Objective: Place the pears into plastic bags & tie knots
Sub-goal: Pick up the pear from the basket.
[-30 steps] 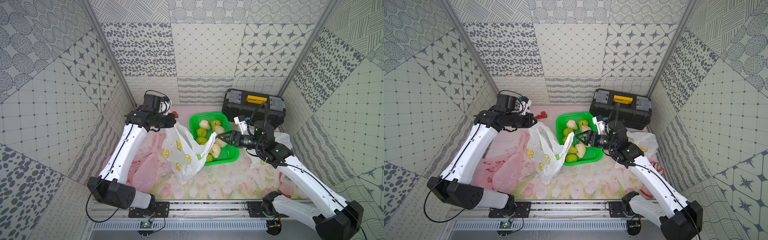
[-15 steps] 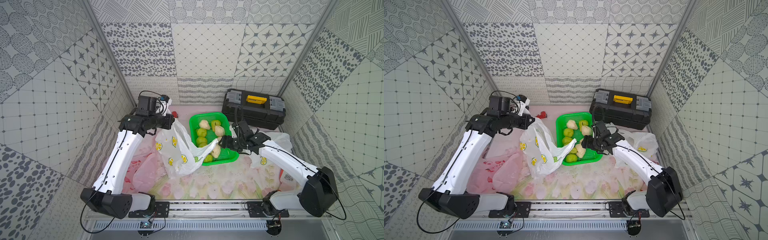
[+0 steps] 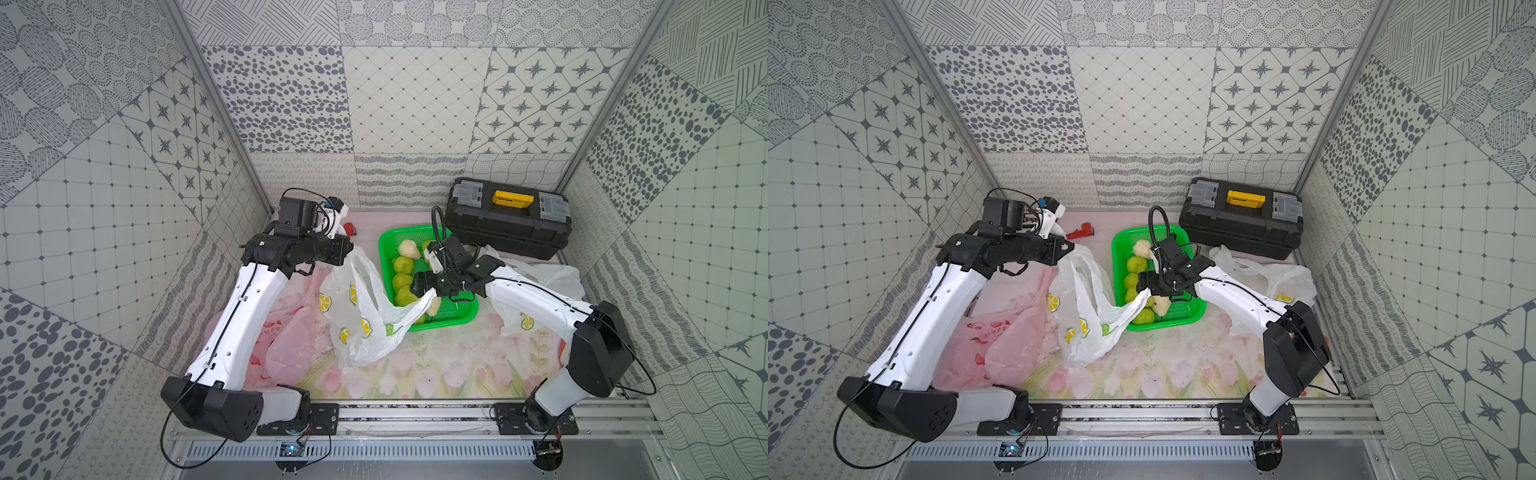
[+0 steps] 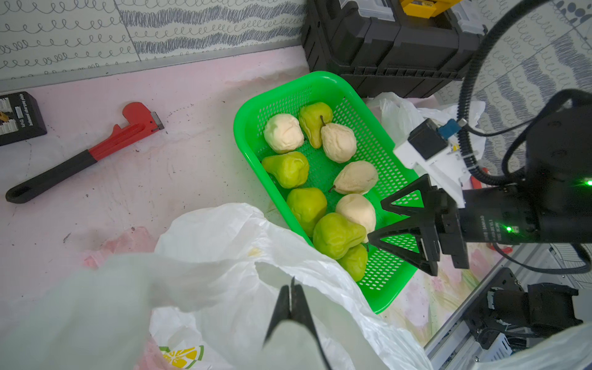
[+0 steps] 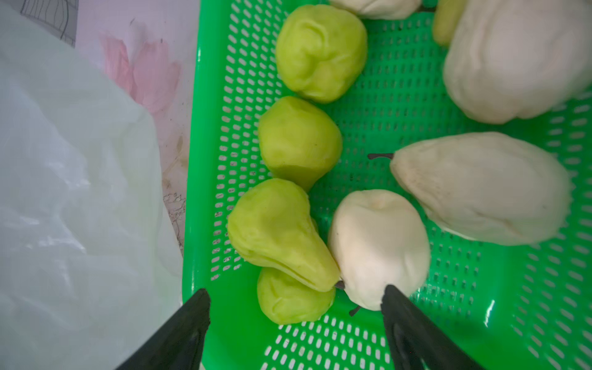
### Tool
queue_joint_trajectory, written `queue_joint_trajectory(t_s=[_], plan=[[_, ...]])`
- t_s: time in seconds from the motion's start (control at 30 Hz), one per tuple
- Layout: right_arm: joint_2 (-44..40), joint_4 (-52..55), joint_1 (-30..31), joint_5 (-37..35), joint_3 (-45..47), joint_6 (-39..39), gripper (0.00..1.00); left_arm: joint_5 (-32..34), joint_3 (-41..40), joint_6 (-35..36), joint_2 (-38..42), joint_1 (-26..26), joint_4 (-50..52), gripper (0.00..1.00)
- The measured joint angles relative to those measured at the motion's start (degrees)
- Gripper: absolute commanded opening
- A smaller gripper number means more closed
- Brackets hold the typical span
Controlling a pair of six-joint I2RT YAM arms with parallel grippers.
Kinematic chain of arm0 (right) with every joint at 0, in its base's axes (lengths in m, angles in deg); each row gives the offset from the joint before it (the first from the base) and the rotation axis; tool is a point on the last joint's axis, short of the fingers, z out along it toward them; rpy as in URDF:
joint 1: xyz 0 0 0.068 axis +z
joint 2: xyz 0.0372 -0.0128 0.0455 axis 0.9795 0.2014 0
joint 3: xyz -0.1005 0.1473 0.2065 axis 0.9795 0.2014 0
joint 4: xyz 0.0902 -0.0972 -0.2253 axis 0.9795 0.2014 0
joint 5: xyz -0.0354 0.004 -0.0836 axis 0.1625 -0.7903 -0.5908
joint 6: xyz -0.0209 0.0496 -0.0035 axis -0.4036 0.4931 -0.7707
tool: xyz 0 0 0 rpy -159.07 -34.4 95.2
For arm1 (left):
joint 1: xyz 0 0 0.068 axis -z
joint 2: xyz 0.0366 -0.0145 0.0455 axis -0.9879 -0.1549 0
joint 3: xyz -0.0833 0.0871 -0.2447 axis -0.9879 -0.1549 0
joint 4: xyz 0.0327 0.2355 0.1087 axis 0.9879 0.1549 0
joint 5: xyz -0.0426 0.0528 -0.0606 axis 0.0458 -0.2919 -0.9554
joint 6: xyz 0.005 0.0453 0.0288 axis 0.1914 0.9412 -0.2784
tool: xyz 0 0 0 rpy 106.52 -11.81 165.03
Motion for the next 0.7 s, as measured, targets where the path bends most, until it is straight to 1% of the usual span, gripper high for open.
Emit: queue_joint_trajectory(t_s=[0.23,0.3,0.37,0.43,0.5,0.57,0.63,0.7], plan=[[9.6,2.0,3.1,-1.6,-8.4,-7.3,0.94,-1.2,-0.1,0.0,0.0,0.0,-1.1,0.00],[12.4,2.9,3.6,-2.0,-9.8,-9.3,0.92,-1.4,-0.1,-0.2,0.0,0.0,-1.5,0.00],[14.3,3.7,3.7,-2.2,-10.4,-10.7,0.86,-1.5,-0.1,-0.7,0.0,0.0,-2.0,0.00],[15.6,4.4,3.7,-2.4,-10.6,-11.5,0.76,-1.7,-0.1,-1.2,-0.2,0.0,-2.5,0.00],[16.4,4.8,3.7,-2.5,-10.6,-11.6,0.59,-2.1,-0.1,-1.8,-0.4,0.0,-2.9,0.00],[16.4,4.5,3.5,-2.5,-10.4,-11.4,0.47,-2.3,-0.4,-2.6,-0.5,0.0,-3.2,0.00],[15.4,3.2,3.0,-2.0,-9.4,-10.9,0.43,-2.3,-0.8,-3.2,-0.5,0.0,-3.2,0.00],[13.1,1.8,1.9,-1.0,-7.3,-10.0,0.41,-2.3,-1.0,-3.8,-0.6,0.0,-3.1,0.00]])
